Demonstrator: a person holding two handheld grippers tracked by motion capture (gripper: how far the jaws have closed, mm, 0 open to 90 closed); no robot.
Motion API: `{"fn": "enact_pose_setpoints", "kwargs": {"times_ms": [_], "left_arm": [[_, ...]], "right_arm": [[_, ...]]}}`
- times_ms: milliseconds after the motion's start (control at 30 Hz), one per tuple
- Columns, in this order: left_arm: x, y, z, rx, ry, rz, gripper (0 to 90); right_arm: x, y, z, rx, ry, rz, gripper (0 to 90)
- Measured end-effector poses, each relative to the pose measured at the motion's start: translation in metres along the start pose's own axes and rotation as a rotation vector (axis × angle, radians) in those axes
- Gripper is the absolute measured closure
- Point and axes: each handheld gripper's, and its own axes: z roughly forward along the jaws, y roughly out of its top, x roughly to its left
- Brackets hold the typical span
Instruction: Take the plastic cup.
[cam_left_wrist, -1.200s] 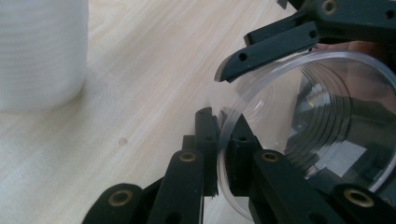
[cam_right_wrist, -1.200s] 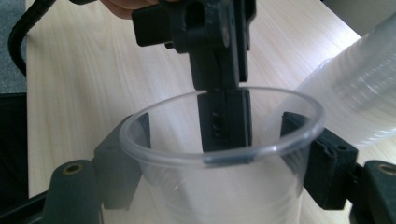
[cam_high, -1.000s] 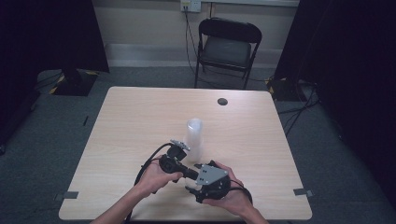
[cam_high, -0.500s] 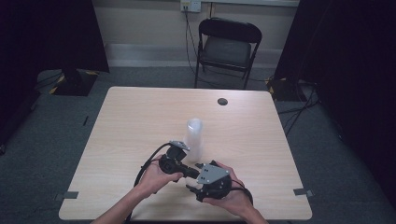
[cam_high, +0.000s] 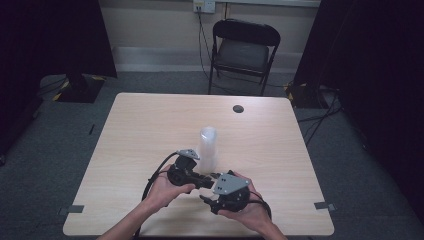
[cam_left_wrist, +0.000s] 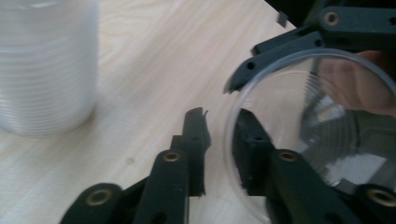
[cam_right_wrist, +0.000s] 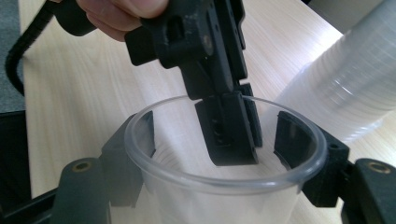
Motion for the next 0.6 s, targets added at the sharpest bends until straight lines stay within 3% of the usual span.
{"fn": "enact_pose_setpoints", "kwargs": {"times_ms": [200,267,333,600], "left_arm": [[-0.0004,-0.0006,-0.0001,-0.016,0.019,0.010,64.9],[-0.0006,-0.0006,-0.0003,-0.023,0.022,0.018,58.8],[-0.0034,-0.0009,0.0000,-0.046,0.060,0.021,51.7],[-0.0061,-0.0016,-0.0003,-0.069,0.086,0.033,40.9]], "right_arm": [[-0.0019,-0.0011,-0.0002,0.002,-0.006,0.014,28.8],[-0.0038,-0.0018,-0.0004,0.002,-0.010,0.021,28.7],[-0.0049,-0.0026,-0.0008,0.000,-0.014,0.029,28.7],[-0.0072,-0.0017,-0.0004,0.002,-0.024,0.039,28.7]]}}
